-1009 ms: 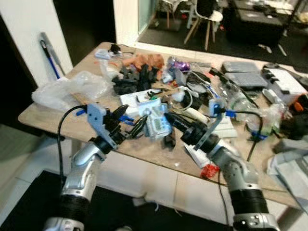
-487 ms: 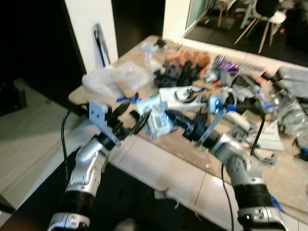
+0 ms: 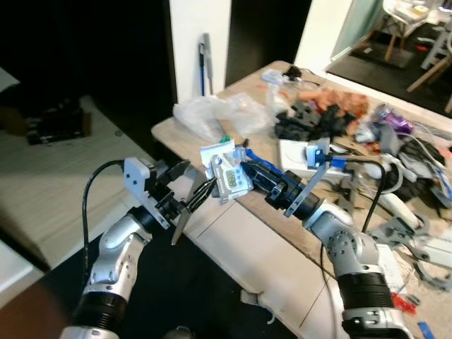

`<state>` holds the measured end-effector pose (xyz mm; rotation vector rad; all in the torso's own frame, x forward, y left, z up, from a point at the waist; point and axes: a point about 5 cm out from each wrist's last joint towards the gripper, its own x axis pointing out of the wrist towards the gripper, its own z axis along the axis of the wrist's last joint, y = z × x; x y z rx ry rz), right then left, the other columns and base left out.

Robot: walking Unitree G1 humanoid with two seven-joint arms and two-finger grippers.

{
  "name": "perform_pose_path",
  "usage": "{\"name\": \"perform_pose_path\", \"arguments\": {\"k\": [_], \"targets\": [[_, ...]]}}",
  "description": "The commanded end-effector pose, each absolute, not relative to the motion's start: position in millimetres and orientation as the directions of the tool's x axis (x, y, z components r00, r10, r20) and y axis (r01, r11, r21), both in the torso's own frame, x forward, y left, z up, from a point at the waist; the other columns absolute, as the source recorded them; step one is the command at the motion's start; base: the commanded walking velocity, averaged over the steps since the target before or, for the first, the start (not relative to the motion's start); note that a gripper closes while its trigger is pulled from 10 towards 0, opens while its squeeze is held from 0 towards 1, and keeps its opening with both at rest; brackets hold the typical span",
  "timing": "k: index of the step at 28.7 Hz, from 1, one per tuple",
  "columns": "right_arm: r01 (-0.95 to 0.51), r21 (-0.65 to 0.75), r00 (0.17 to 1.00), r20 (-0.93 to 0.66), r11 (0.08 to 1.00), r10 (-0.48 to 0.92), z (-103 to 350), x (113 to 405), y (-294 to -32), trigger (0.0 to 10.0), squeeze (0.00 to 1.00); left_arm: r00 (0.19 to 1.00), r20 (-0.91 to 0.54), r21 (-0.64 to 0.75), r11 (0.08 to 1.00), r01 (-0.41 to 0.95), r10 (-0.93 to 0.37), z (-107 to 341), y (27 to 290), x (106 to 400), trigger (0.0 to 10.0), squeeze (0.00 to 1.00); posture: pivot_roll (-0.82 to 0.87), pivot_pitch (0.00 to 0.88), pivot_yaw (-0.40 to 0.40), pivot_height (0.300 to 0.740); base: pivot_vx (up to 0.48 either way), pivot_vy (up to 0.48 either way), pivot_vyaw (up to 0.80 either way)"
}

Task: Picking trash to rubbish bin

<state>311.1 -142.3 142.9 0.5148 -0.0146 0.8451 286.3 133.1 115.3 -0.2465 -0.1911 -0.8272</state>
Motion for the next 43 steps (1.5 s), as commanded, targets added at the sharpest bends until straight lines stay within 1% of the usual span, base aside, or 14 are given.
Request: {"name": "perform_pose_path", "arguments": {"k": [1, 2, 6, 7, 8, 13, 29, 43], "targets": [[-0.691, 0.434, 0.704, 0.226, 0.578, 0.673, 144.2, 314.3, -148.3, 10.0, 0.0, 0.645, 0.24, -0.132, 0.634, 0.762, -0.726, 112.5, 134.0, 282.8, 10.0, 0.0, 0.01, 0.0, -0.02, 0.74, 0.0, 0.0, 0.73], [-0.686, 0.437, 0.71, 0.228, 0.581, 0.666, 144.3, 314.9, -149.1, 10.0, 0.0, 0.643, 0.237, -0.133, 0.632, 0.764, -0.728, 111.8, 134.4, 282.2, 10.0, 0.0, 0.01, 0.0, -0.02, 0.74, 0.0, 0.0, 0.73], [-0.656, 0.432, 0.744, 0.232, 0.619, 0.627, 146.5, 319.4, -155.2, 10.0, 0.0, 0.592, 0.199, -0.14, 0.576, 0.806, -0.781, 105.6, 138.4, 272.7, 10.0, 0.0, 0.01, 0.0, -0.018, 0.74, 0.0, 0.0, 0.72], [-0.656, 0.432, 0.744, 0.232, 0.619, 0.627, 146.5, 319.4, -155.2, 10.0, 0.0, 0.592, 0.199, -0.14, 0.576, 0.806, -0.781, 105.6, 138.4, 272.7, 10.0, 0.0, 0.01, 0.0, -0.018, 0.74, 0.0, 0.0, 0.72], [-0.645, 0.433, 0.755, 0.232, 0.63, 0.613, 146.3, 320.7, -156.6, 10.0, 0.0, 0.571, 0.182, -0.142, 0.553, 0.821, -0.8, 103.4, 139.6, 269.1, 10.0, 0.0, 0.01, 0.0, -0.018, 0.74, 0.0, 0.0, 0.71], [-0.633, 0.423, 0.766, 0.22, 0.649, 0.604, 143.4, 321.8, -157.3, 10.0, 0.0, 0.557, 0.167, -0.156, 0.536, 0.83, -0.814, 99.3, 141.1, 266.0, 10.0, 0.0, 0.01, 0.0, -0.017, 0.74, 0.0, 0.0, 0.71], [-0.64, 0.411, 0.759, 0.21, 0.649, 0.616, 140.8, 322.1, -153.5, 10.0, 0.0, 0.543, 0.158, -0.179, 0.517, 0.837, -0.824, 97.1, 141.0, 265.0, 10.0, 0.0, 0.01, 0.0, -0.017, 0.74, 0.0, 0.0, 0.71], [-0.648, 0.39, 0.753, 0.196, 0.654, 0.629, 138.6, 321.7, -152.9, 10.0, 0.0, 0.555, 0.153, -0.19, 0.527, 0.829, -0.818, 92.7, 142.0, 266.5, 10.0, 0.0, 0.01, 0.0, -0.023, 0.74, 0.0, 0.0, 0.71]]}}
